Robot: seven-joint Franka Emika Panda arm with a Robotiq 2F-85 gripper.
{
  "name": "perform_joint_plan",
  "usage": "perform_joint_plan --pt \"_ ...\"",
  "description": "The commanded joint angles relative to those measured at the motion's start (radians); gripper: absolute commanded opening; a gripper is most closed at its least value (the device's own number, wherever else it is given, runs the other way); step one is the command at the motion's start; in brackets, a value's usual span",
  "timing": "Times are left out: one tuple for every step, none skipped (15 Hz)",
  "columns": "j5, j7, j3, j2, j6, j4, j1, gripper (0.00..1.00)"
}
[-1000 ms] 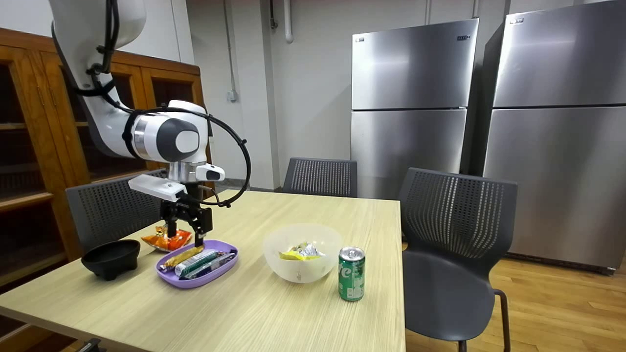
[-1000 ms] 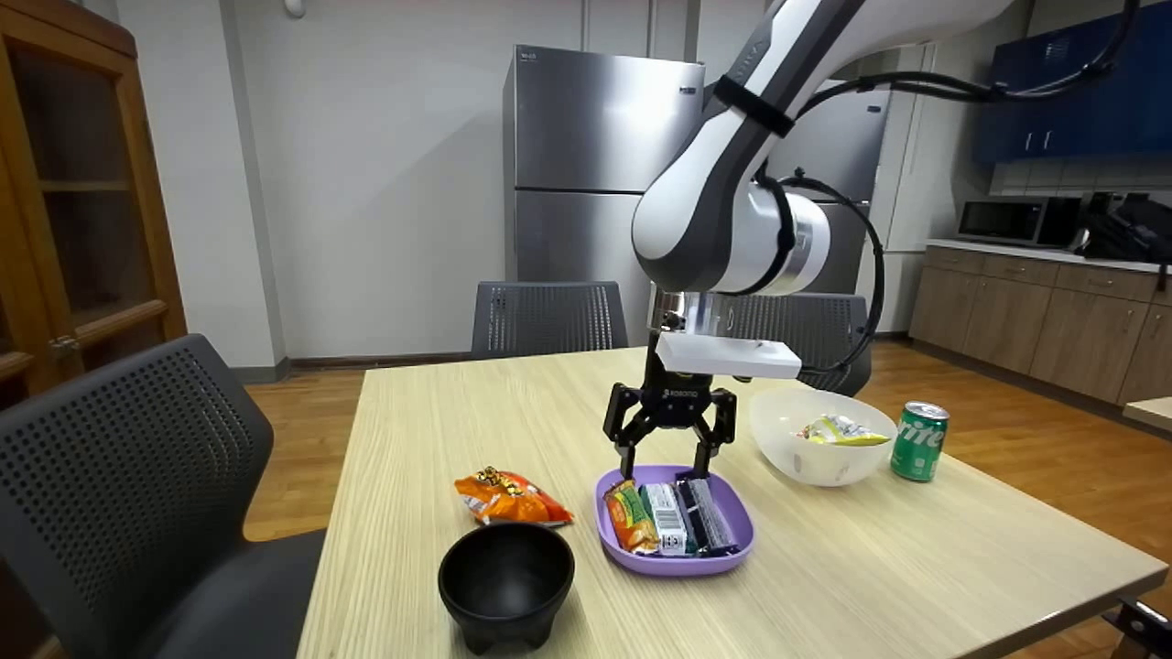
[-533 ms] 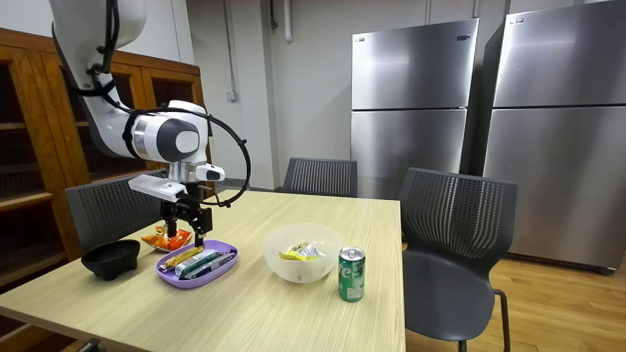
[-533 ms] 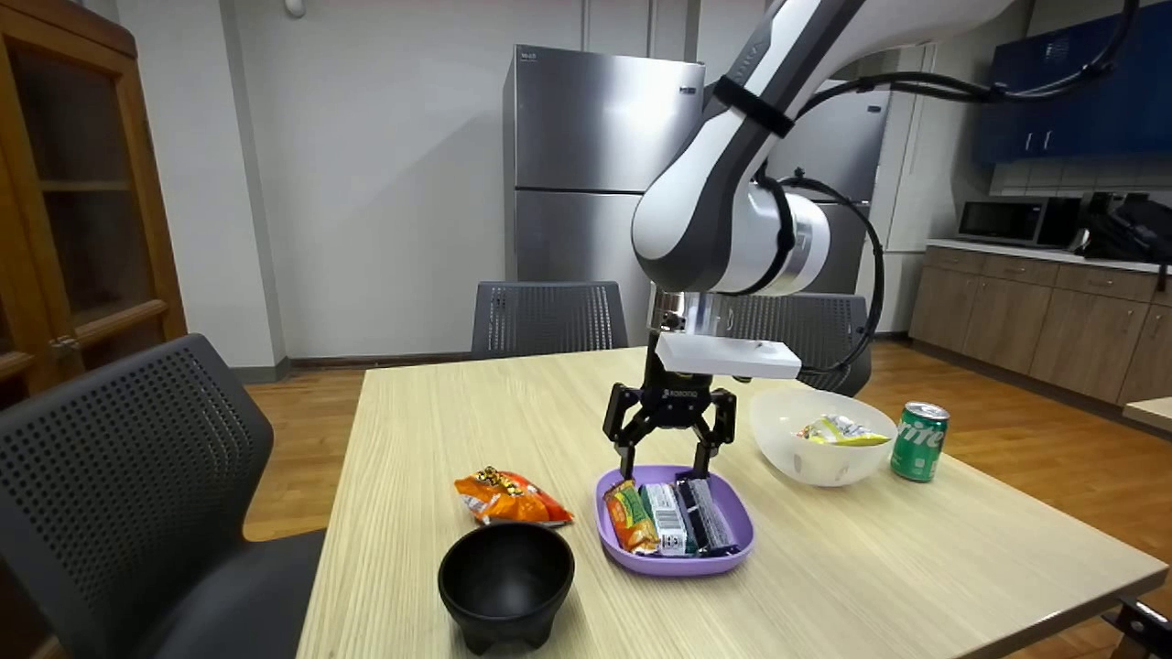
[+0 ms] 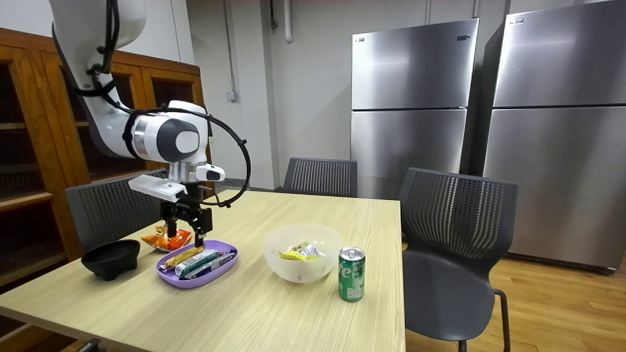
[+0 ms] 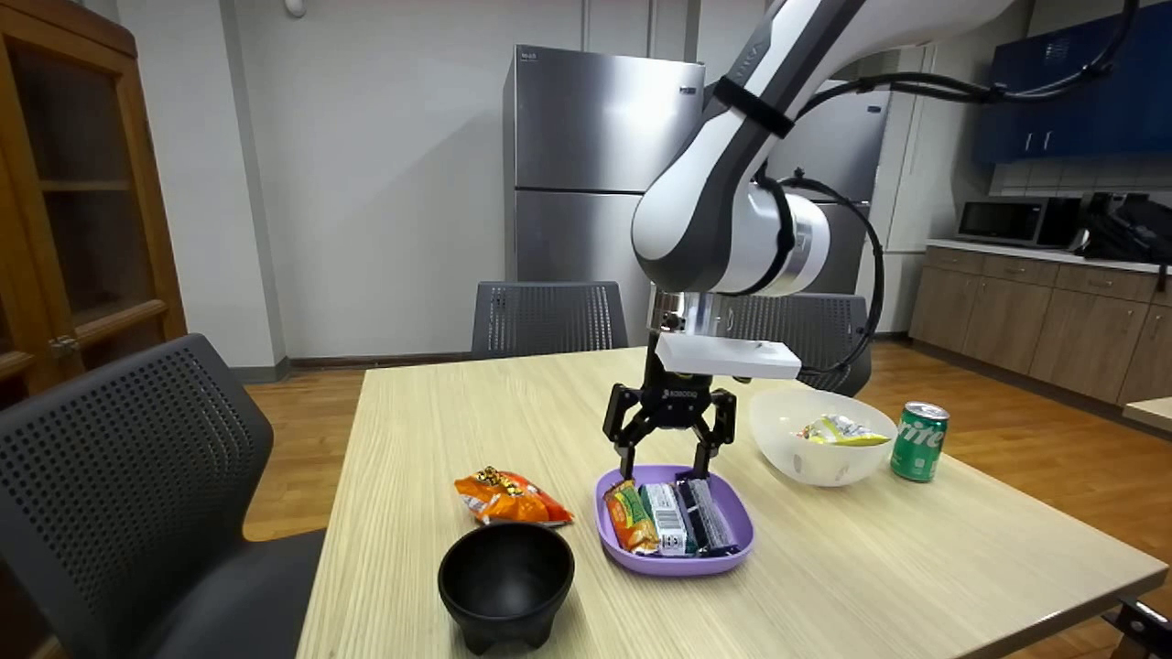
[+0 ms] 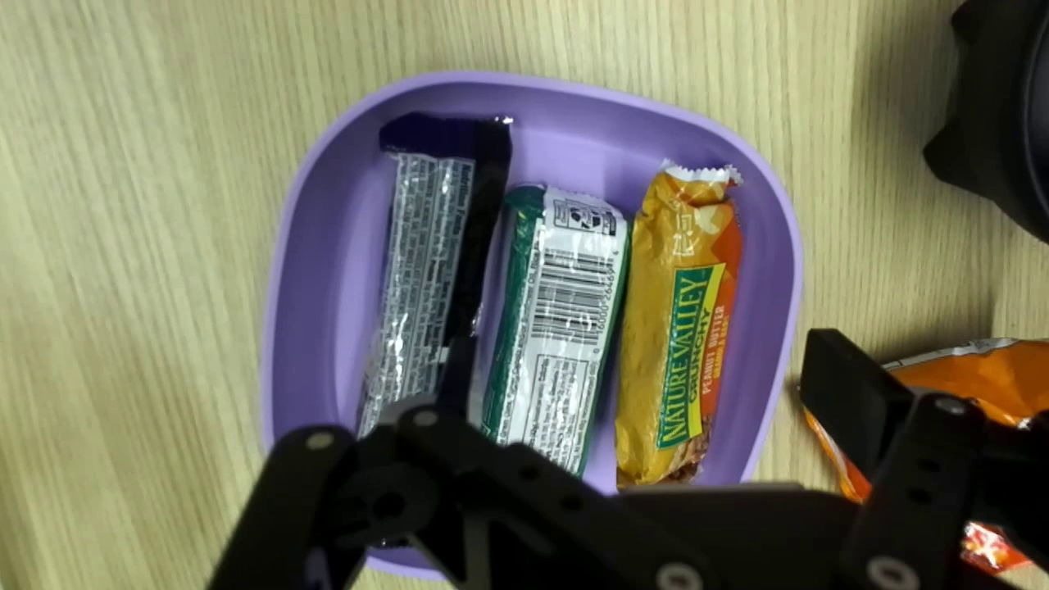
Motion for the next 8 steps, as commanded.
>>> perform_joint_plan --pt "-0.033 0.009 -0.014 0.0 0.005 0.014 0.021 1.0" --pt "-0.046 0.011 -0.016 -0.003 0.012 0.017 0.028 1.0" --pt "-0.061 0.015 -0.018 -0.003 0.018 0.023 0.037 1.0" --pt "-0.074 0.022 -0.02 -0.001 0.025 0.033 0.048 1.0" --pt "-0.085 0.029 -0.022 -0.001 0.027 0.04 0.058 1.0" --pt "-0.097 0.043 -0.026 -0.002 0.025 0.048 0.072 1.0" --pt "-0.105 0.048 -0.027 -0.002 0.023 0.058 0.082 1.0" --pt "-0.109 0.057 -0.028 0.001 0.018 0.071 0.092 1.0"
